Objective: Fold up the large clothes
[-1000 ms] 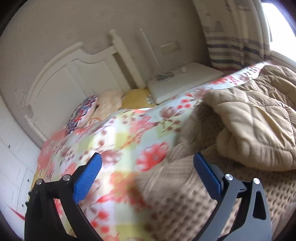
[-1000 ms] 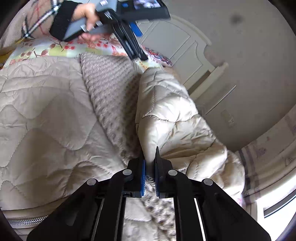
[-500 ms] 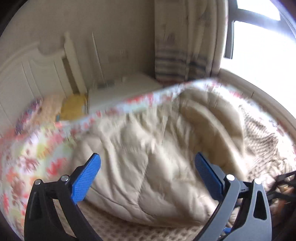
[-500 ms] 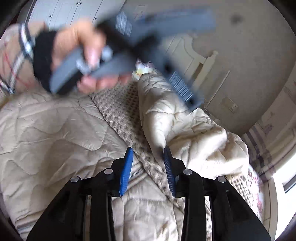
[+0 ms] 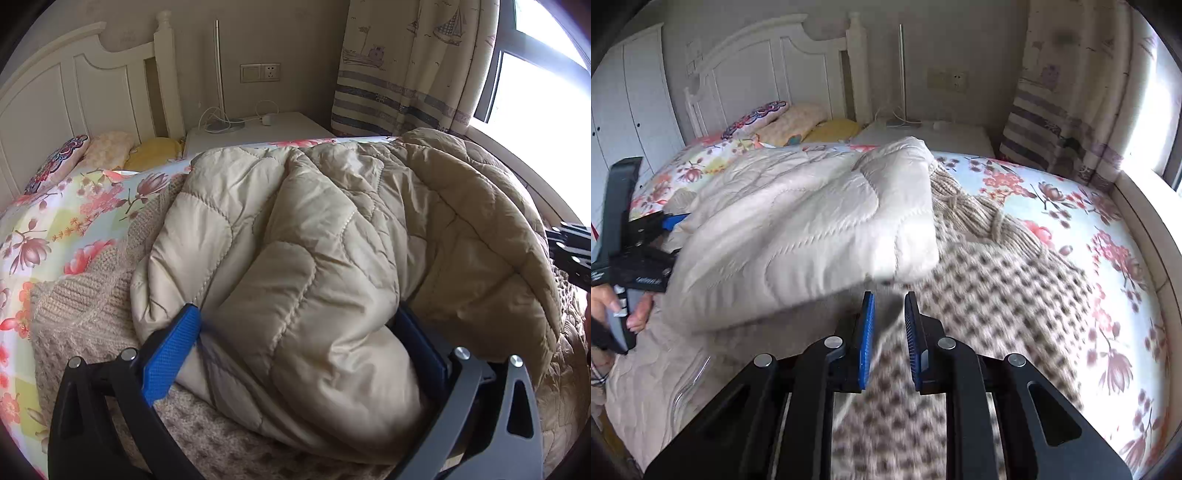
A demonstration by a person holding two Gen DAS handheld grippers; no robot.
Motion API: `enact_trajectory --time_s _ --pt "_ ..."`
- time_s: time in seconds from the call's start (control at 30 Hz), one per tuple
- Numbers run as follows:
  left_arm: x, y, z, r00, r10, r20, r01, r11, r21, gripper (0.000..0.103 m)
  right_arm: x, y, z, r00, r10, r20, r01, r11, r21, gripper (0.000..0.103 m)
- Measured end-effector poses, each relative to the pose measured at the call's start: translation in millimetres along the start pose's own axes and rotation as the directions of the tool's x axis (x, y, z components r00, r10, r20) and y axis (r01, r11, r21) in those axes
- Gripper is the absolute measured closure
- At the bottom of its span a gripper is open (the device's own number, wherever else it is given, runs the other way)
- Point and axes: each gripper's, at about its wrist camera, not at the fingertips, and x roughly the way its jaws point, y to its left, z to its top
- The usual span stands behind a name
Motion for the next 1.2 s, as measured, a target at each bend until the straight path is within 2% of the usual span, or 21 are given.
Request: enact_trajectory --time_s 0.1,0.13,0.2,0.23,0.3,0.37,0.43,0.5,0.57,0.67,0.73,0.8,0.83,0.87,0.93,1.0,1.2 --pt "-0.4 -0.2 -0.1 1.0 -0.001 0.001 0.001 1.0 -0.001 0.002 20.1 3.4 14.2 0.992 -0.122 0.0 0.122 0.991 -0.054 0.085" --pt "-0.5 -0.7 -0.2 1.0 0.0 0.001 0.0 1.0 -0.001 0.002 22.1 -1.5 19.3 0.99 -0.142 0.02 0.143 0.989 -0.031 0.085" --pt "-0.8 -0.5 -0.6 1.0 0.004 0.002 -0.004 1.0 0.001 0.002 11.9 -21.1 26.5 0.984 -0.112 0.135 0.099 0.99 0.098 0.085" --pt "-2.2 0.4 -1.1 1.0 0.006 0.003 -0.006 1.0 0.001 0.002 3.3 -36.0 27.1 0.97 -0.156 0.186 0.119 0.974 0.194 0.085" --pt "-2.2 -1.3 -1.4 1.0 0.012 0.005 -0.012 1.0 0.004 0.002 -6.2 -59.8 24.4 0.948 -0.272 0.163 0.207 0.92 0.333 0.085" --pt "-2.2 -2.8 -1.5 1.0 0.019 0.006 -0.019 1.0 0.008 0.002 -18.7 -70.5 16.2 0.942 -0.293 0.166 0.207 0.892 0.401 0.085" --pt "-2.2 -3.1 -1.5 1.0 0.02 0.007 -0.02 1.0 0.006 0.002 -31.2 -61.0 13.2 0.947 -0.243 0.212 0.153 0.917 0.37 0.084" --pt "-2.3 -3.8 -1.4 1.0 0.022 0.008 -0.022 1.0 0.007 0.002 -35.8 -35.9 17.8 0.957 -0.165 0.238 0.103 0.962 0.252 0.084" --pt "-2.6 -4.1 -1.2 1.0 0.022 0.008 -0.022 1.0 0.007 0.002 -32.3 -5.1 27.1 0.965 -0.093 0.245 0.066 0.991 0.114 0.085" --pt "-2.8 -5.1 -1.1 1.0 0.028 0.009 -0.028 1.0 0.009 0.002 -18.5 34.9 37.5 0.97 -0.05 0.239 0.056 0.998 -0.018 0.084" --pt "-2.8 -5.4 -1.1 1.0 0.027 0.009 -0.027 1.0 0.008 0.002 -4.7 53.4 40.0 0.982 -0.047 0.185 0.057 0.997 -0.052 0.083" --pt "-2.9 -5.3 -1.1 1.0 0.025 0.009 -0.025 1.0 0.005 0.002 22.1 54.2 36.1 0.993 -0.103 0.065 0.105 0.994 -0.038 0.081" --pt "-3.0 -4.9 -1.1 1.0 0.023 0.01 -0.023 1.0 0.003 0.002 37.9 46.8 30.3 0.986 -0.166 0.004 0.166 0.986 -0.015 0.082" --pt "-3.0 -4.7 -1.1 1.0 0.021 0.01 -0.021 1.0 0.0 0.002 48.3 32.7 22.3 0.987 -0.16 -0.027 0.161 0.986 0.052 0.084" --pt "-2.7 -4.5 -1.3 1.0 0.018 0.008 -0.018 1.0 -0.002 0.002 45.3 8.5 15.1 0.999 -0.046 -0.004 0.046 0.979 0.201 0.086" --pt "-2.4 -3.8 -1.1 1.0 0.016 0.007 -0.016 1.0 -0.003 0.002 42.5 2.6 14.6 1.0 -0.029 -0.002 0.029 0.971 0.238 0.091" --pt "-3.3 -4.4 -1.5 1.0 0.026 0.012 -0.026 1.0 -0.004 0.002 42.9 5.9 9.7 0.999 -0.02 0.025 0.013 0.971 0.24 0.091"
